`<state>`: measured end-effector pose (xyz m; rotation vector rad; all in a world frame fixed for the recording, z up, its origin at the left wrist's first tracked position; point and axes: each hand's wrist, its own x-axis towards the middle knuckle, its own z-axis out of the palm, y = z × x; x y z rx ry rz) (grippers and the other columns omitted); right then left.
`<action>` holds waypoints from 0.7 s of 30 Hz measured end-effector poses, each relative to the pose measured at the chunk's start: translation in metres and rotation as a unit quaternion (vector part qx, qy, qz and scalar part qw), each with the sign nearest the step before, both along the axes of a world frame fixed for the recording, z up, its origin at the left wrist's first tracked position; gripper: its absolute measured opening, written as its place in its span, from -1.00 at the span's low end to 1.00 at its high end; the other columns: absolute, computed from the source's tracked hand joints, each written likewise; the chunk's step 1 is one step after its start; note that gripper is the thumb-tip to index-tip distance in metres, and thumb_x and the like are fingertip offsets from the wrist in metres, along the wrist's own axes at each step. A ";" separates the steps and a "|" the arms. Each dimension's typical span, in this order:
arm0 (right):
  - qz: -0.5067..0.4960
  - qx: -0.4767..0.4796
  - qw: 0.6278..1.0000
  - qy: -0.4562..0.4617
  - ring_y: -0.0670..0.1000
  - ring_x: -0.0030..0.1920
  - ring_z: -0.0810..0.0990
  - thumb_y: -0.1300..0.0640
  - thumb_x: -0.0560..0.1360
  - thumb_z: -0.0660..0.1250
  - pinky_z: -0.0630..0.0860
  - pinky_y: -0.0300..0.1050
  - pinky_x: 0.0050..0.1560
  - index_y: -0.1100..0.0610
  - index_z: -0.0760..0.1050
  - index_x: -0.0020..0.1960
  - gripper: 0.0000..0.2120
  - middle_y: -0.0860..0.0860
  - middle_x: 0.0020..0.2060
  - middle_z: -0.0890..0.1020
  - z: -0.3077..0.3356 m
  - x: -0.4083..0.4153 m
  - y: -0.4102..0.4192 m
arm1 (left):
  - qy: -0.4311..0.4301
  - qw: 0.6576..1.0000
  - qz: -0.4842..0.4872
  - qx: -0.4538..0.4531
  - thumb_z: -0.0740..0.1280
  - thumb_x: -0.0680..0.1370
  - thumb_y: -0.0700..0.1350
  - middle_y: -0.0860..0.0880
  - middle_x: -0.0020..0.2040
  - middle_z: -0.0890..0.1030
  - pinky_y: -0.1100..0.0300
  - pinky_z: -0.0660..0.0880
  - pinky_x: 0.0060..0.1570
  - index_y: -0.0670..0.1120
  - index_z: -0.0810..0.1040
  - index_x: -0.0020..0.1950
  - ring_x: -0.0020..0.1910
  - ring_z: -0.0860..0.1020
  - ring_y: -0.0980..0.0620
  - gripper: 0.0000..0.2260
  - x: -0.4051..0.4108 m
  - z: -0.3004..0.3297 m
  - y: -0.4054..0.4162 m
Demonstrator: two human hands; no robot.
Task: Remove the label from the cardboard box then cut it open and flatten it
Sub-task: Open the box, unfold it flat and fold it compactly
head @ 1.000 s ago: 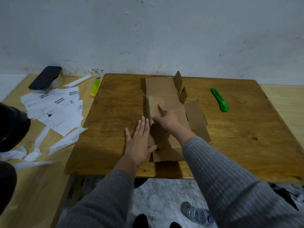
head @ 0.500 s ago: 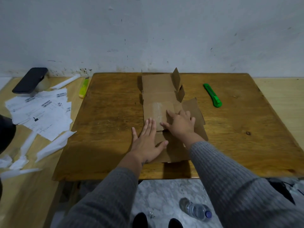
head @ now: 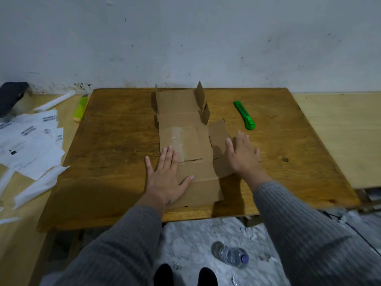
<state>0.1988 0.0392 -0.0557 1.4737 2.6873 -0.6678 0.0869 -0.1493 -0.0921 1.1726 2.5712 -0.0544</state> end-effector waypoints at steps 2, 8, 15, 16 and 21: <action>0.004 -0.057 0.998 0.031 0.01 0.55 -0.08 -0.21 0.61 -0.16 -0.12 0.19 0.51 0.12 -0.10 0.55 -0.37 0.04 0.56 0.02 -0.003 0.006 -0.005 | -0.002 1.000 -0.001 0.000 -0.14 0.50 0.43 0.02 0.55 -0.37 -0.32 -0.32 0.41 -0.03 -0.31 0.56 0.51 -0.38 0.04 -0.19 0.001 0.002 0.000; 0.055 -0.100 0.980 0.163 -0.01 0.54 -0.03 -0.15 0.63 -0.06 0.01 0.15 0.51 0.08 -0.12 0.56 -0.40 0.01 0.55 0.02 0.006 0.000 -0.038 | -0.008 1.000 0.002 -0.013 -0.14 0.51 0.41 0.01 0.54 -0.39 -0.35 -0.35 0.39 -0.04 -0.33 0.55 0.51 -0.39 0.04 -0.20 0.002 0.005 0.002; 0.116 -0.145 0.967 0.173 -0.06 0.54 -0.03 -0.08 0.65 -0.08 -0.03 0.02 0.53 0.05 -0.04 0.55 -0.48 -0.04 0.55 0.01 0.007 -0.016 -0.062 | -0.044 0.999 0.000 0.013 -0.20 0.59 0.27 0.02 0.53 -0.40 -0.36 -0.33 0.39 -0.04 -0.32 0.55 0.49 -0.41 0.06 -0.35 -0.002 0.004 0.000; 0.128 -0.138 0.970 0.153 -0.07 0.54 -0.04 -0.08 0.65 -0.10 -0.06 0.07 0.53 0.04 -0.04 0.55 -0.50 -0.06 0.55 0.01 0.005 -0.017 -0.064 | -0.049 0.999 0.000 0.015 -0.20 0.60 0.26 0.03 0.53 -0.40 -0.36 -0.34 0.39 -0.04 -0.33 0.55 0.49 -0.41 0.07 -0.37 -0.003 0.004 0.000; 0.221 -0.047 0.974 0.030 -0.11 0.53 -0.12 -0.02 0.65 -0.16 -0.35 0.14 0.48 0.01 -0.18 0.55 -0.50 -0.09 0.55 -0.03 -0.009 -0.018 -0.060 | -0.063 0.997 -0.029 0.035 -0.21 0.64 0.17 0.10 0.53 -0.39 -0.31 -0.35 0.41 0.01 -0.32 0.55 0.48 -0.42 0.13 -0.45 -0.010 0.003 -0.008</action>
